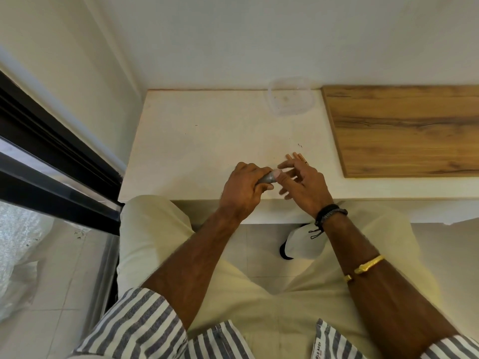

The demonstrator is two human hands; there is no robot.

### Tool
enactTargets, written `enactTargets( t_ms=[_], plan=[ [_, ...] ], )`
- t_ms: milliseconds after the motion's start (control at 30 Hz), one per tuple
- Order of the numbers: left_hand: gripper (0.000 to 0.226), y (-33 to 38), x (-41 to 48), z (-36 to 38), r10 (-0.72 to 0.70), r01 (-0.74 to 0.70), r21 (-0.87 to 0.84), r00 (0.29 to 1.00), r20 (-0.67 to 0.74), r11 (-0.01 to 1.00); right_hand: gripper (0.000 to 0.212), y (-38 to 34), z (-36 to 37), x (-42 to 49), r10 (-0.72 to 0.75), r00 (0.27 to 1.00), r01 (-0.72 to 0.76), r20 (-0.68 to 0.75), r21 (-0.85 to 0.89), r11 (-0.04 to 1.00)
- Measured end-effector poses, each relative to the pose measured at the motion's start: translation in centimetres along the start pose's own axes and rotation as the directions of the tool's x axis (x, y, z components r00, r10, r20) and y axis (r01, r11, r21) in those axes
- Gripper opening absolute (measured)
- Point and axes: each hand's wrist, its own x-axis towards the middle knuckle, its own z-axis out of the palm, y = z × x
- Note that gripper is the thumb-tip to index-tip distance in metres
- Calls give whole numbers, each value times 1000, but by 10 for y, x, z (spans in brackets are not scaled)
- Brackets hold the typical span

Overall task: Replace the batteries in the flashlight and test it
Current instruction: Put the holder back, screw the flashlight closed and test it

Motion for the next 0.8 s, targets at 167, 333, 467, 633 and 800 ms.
enactTargets(
  t_ms=[167,333,467,633,800],
  plan=[
    [34,-1,0,-2,-32,32,-6,999,10,999,26,4,0,2,-134,991,134,22,19,991],
    [33,0,-1,0,3,-3,-1,1000,16,1000,35,1,2,2,-59,998,54,-29,-135,989],
    [35,2,-1,2,34,-35,17,999,31,999,59,-1,3,-1,21,997,-35,-70,-201,979],
    [34,-1,0,-1,-36,36,7,999,8,999,26,-1,-3,0,-44,997,41,59,57,998],
    [33,-2,0,-2,-43,43,7,999,17,999,22,2,-2,1,-91,995,91,52,-8,996]
  ],
)
